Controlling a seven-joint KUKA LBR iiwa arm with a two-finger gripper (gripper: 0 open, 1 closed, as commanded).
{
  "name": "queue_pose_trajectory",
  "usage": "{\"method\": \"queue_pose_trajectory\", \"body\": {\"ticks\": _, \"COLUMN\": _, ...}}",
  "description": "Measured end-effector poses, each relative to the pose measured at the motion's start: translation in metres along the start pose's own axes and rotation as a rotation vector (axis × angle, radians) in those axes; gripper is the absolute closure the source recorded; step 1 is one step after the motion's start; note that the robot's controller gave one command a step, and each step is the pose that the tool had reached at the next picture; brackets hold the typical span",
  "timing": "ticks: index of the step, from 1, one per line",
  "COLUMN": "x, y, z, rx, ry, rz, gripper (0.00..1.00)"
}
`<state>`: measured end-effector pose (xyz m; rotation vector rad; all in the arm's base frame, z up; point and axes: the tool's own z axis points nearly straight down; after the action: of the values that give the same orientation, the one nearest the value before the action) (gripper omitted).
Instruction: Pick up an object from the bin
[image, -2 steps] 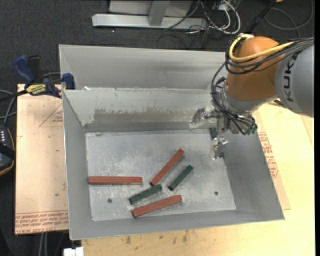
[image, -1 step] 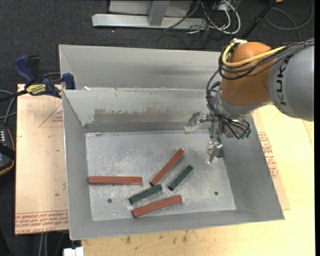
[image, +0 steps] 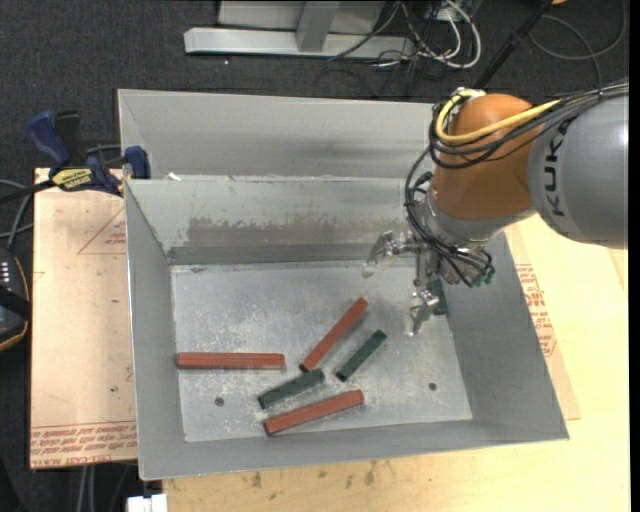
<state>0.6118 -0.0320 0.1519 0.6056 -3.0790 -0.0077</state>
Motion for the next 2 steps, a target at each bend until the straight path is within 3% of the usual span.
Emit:
{"method": "queue_pose_trajectory", "body": {"ticks": 1, "x": -0.008, "y": 0.029, "z": 0.04, "rx": 0.011, "ry": -0.011, "rz": -0.244, "gripper": 0.0}}
{"method": "queue_pose_trajectory", "body": {"ticks": 2, "x": -0.033, "y": 0.015, "z": 0.072, "rx": 0.014, "ry": -0.017, "rz": -0.535, "gripper": 1.0}}
